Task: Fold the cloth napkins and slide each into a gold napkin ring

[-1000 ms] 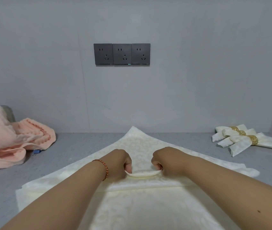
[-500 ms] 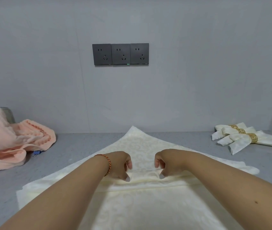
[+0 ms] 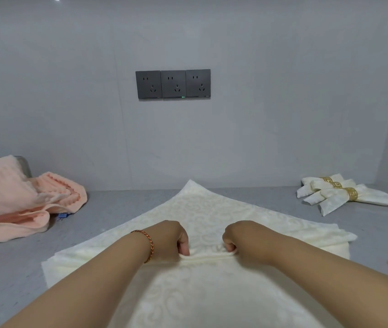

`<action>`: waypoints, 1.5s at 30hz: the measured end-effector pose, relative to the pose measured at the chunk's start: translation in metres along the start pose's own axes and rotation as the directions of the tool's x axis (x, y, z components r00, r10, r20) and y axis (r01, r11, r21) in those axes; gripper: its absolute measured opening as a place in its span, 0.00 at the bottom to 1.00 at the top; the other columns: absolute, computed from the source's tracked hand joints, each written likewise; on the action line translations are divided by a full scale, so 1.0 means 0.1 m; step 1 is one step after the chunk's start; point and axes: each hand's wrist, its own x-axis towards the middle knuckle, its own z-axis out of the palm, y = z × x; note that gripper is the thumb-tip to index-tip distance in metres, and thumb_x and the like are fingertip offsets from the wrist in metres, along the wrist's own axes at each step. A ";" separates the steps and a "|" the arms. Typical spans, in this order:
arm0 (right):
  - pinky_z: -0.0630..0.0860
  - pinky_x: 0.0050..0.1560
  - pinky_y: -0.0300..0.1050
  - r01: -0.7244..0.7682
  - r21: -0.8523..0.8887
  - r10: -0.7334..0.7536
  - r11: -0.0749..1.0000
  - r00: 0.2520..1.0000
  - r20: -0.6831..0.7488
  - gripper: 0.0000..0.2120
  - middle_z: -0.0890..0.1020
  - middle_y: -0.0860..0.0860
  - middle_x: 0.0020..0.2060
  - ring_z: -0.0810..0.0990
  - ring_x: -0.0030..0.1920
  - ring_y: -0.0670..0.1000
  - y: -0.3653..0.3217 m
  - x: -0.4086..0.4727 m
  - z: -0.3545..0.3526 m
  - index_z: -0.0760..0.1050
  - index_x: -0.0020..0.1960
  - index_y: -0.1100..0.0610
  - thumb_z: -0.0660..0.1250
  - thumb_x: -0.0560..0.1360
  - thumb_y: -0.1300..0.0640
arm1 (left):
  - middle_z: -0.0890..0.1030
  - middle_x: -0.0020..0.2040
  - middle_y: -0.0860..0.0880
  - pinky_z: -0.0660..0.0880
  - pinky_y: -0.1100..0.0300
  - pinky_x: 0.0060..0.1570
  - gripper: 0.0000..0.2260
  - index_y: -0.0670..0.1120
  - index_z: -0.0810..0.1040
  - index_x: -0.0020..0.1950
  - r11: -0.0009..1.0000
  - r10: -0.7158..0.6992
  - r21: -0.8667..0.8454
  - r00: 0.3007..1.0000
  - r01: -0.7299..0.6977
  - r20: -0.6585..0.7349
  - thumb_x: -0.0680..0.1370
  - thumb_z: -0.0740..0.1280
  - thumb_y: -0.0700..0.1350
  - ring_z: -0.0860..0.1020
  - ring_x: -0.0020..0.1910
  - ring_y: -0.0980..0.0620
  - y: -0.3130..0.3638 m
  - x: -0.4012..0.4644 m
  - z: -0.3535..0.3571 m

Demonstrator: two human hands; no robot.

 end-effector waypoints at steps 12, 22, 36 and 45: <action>0.66 0.52 0.46 -0.016 0.031 0.018 0.999 0.995 -0.094 0.19 0.68 0.51 0.55 0.66 0.59 0.52 -0.44 -0.21 0.14 0.70 0.63 0.54 0.57 0.75 0.49 | 0.64 0.50 0.52 0.62 0.59 0.61 0.24 0.63 0.59 0.75 0.991 0.075 0.119 0.988 -0.059 -0.135 0.80 0.55 0.48 0.65 0.57 0.50 0.10 -0.26 0.49; 0.66 0.62 0.46 0.029 0.042 -0.026 0.999 0.997 -0.069 0.25 0.68 0.49 0.56 0.65 0.61 0.50 -0.60 -0.06 0.17 0.64 0.72 0.48 0.56 0.77 0.43 | 0.77 0.38 0.55 0.70 0.66 0.39 0.13 0.54 0.82 0.53 0.809 -0.183 -0.584 0.972 0.063 -0.149 0.82 0.57 0.46 0.74 0.36 0.58 -0.16 -0.40 0.41; 0.58 0.60 0.45 0.083 -0.085 -0.086 0.993 0.996 -0.036 0.41 0.58 0.46 0.49 0.61 0.60 0.50 -0.85 0.09 0.24 0.48 0.76 0.36 0.35 0.65 0.24 | 0.81 0.53 0.51 0.74 0.58 0.56 0.11 0.48 0.82 0.53 0.947 -0.315 0.009 0.937 0.320 -0.151 0.77 0.67 0.52 0.78 0.55 0.50 -0.44 -0.36 0.02; 0.60 0.64 0.42 0.106 0.033 -0.104 0.994 0.993 -0.054 0.30 0.63 0.45 0.51 0.62 0.60 0.48 -0.89 0.16 0.17 0.57 0.77 0.43 0.48 0.78 0.33 | 0.80 0.55 0.50 0.74 0.62 0.44 0.13 0.46 0.78 0.58 0.957 -0.289 -0.020 0.957 0.288 -0.027 0.76 0.68 0.49 0.78 0.55 0.50 -0.45 -0.36 -0.03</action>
